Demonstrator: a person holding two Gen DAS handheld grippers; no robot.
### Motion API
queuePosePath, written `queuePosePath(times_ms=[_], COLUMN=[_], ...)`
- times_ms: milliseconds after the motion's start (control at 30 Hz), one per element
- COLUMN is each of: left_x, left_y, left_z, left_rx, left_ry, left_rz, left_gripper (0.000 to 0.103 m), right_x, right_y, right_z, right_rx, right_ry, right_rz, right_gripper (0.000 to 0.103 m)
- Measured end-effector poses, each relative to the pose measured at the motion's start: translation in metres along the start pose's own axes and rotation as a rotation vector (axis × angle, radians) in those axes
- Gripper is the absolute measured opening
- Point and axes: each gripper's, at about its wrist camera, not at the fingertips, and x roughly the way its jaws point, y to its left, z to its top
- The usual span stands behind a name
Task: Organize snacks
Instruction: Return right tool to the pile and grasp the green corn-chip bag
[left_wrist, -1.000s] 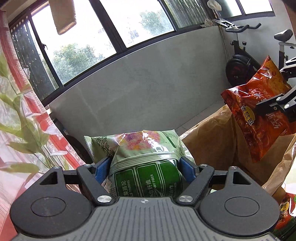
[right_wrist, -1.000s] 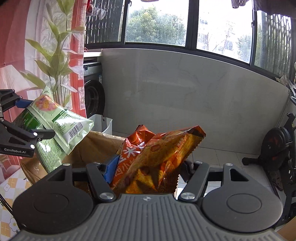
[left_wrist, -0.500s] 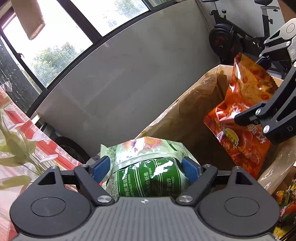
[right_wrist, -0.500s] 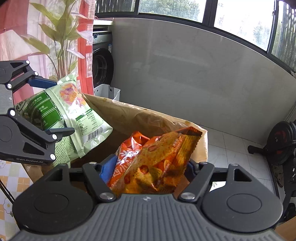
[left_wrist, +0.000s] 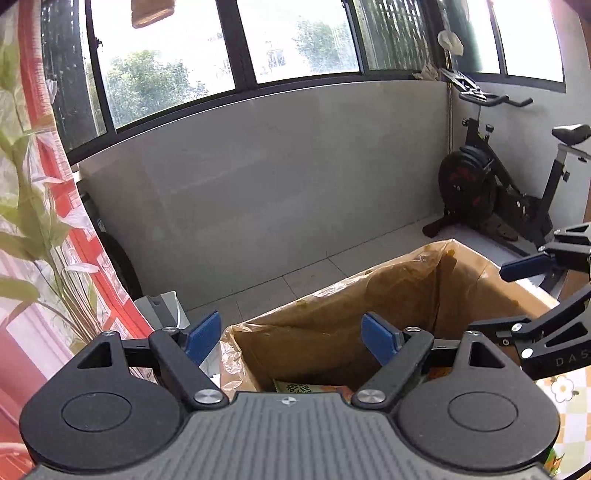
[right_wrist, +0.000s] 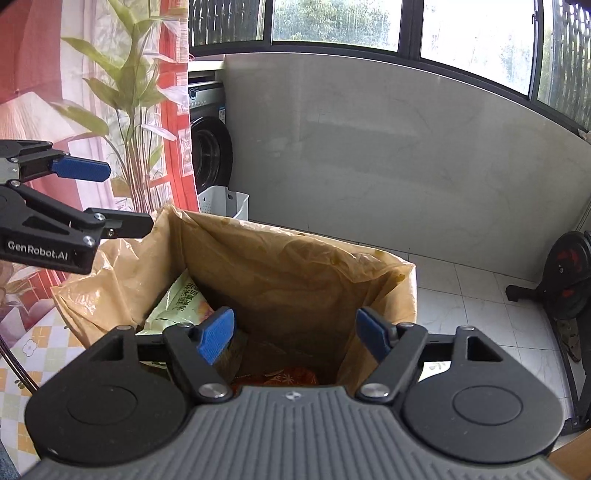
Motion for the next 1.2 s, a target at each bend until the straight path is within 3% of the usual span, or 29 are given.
queuePosePath(times_ms=[133, 300, 500, 600, 700, 833, 967, 1067, 1200], left_x=[-0.032, -0.071, -0.090, -0.097, -0.100, -0.089, -0.078, -0.074, -0.067], left_y=[0.015, 0.032, 0.027, 0.026, 0.021, 0.003, -0.009, -0.018, -0.026], left_z=[-0.004, -0.023, -0.067, -0.096, -0.131, -0.162, -0.180, -0.188, -0.196], left_rx=[-0.060, -0.185, -0.237, -0.342, -0.459, -0.522, -0.553, -0.520, -0.493], left_ry=[-0.056, -0.114, -0.111, -0.133, -0.149, -0.092, -0.026, -0.005, 0.036], left_rz=[-0.006, -0.038, -0.020, -0.073, -0.102, -0.058, -0.072, -0.081, -0.082], left_gripper=[0.086, 0.086, 0.089, 0.089, 0.092, 0.092, 0.092, 0.092, 0.092], right_x=[-0.020, -0.044, -0.062, -0.061, -0.063, -0.061, -0.052, -0.046, -0.039], right_y=[0.003, 0.003, 0.011, 0.007, 0.008, 0.015, 0.016, 0.015, 0.006], right_z=[-0.004, -0.016, -0.049, -0.073, -0.106, -0.149, -0.181, -0.196, -0.211], right_rx=[0.029, 0.102, 0.098, 0.160, 0.182, 0.163, 0.171, 0.162, 0.206], right_ry=[-0.033, -0.085, -0.135, -0.123, -0.135, -0.120, -0.064, -0.040, -0.013], right_rz=[0.065, 0.153, 0.174, 0.196, 0.160, 0.092, 0.087, 0.045, 0.078], right_gripper=[0.077, 0.086, 0.095, 0.095, 0.095, 0.094, 0.093, 0.092, 0.091])
